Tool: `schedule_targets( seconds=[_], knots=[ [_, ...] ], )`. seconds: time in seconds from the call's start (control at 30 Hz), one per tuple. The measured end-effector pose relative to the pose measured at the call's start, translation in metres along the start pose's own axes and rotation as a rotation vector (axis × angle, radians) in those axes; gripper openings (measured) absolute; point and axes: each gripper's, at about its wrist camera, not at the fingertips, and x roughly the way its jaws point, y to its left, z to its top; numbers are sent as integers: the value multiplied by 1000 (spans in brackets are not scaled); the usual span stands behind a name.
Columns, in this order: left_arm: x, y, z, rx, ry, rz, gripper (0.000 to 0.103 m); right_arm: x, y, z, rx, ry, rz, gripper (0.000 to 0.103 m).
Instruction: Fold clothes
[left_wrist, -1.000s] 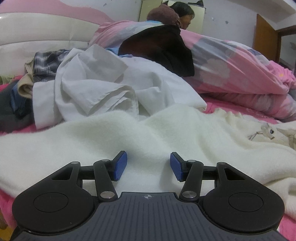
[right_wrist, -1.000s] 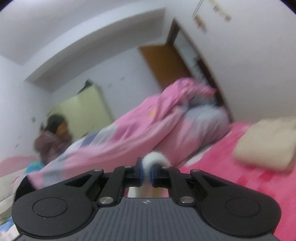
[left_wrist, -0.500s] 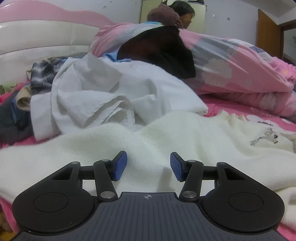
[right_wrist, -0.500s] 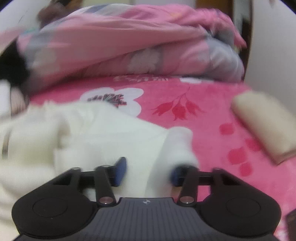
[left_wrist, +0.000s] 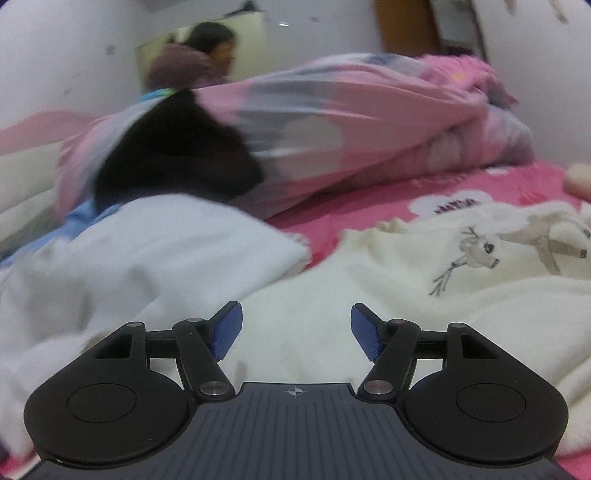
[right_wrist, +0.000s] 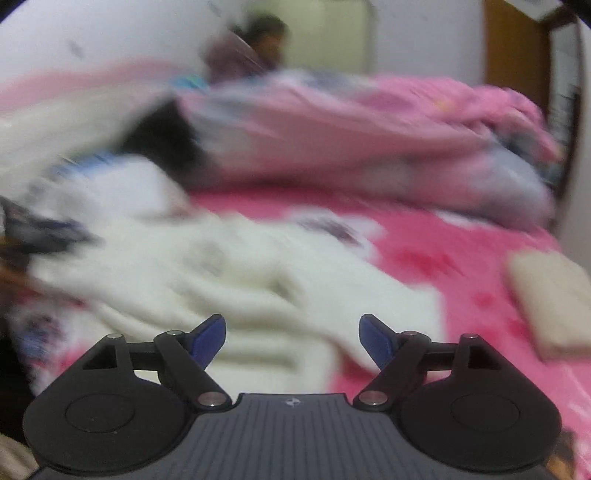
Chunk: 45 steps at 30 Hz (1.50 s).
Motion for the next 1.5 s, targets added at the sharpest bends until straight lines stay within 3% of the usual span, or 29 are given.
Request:
schedule_targets(
  seconds=[0.07,0.2,0.37,0.5,0.63,0.8,0.93,1.03,1.07,1.1,1.13,1.2,1.37,1.5],
  knots=[
    [19,-7,7,34,13,-26,66,9,7,18,-1,-62,87,90],
    [61,-18,14,88,70,-75,66,69,12,58,-13,-86,138,92],
    [100,-16,18,135,131,-149,65,192,-10,101,-15,46,141,92],
    [120,-5,20,144,169,-216,66,294,-27,111,-98,197,117,92],
    [135,1,23,160,197,-271,68,343,-43,99,-71,279,100,92],
    [153,9,29,147,252,-319,82,397,-61,79,-26,403,106,92],
    [164,13,32,112,296,-346,83,384,-61,65,-43,433,160,92],
    [160,8,29,114,274,-309,77,371,-56,61,-39,435,168,66],
    [158,4,27,125,261,-293,71,366,-51,61,-55,424,163,45],
    [156,1,26,133,252,-284,64,361,-45,61,-76,411,157,30],
    [153,-2,25,137,247,-275,60,353,-36,59,-109,391,135,24],
    [149,-8,26,144,242,-247,46,339,-19,54,-183,346,79,19],
    [141,-25,32,201,224,-149,16,296,-2,61,-342,172,-91,17],
    [148,-36,42,219,221,-126,10,261,-12,74,-383,35,-203,16]
  ],
)
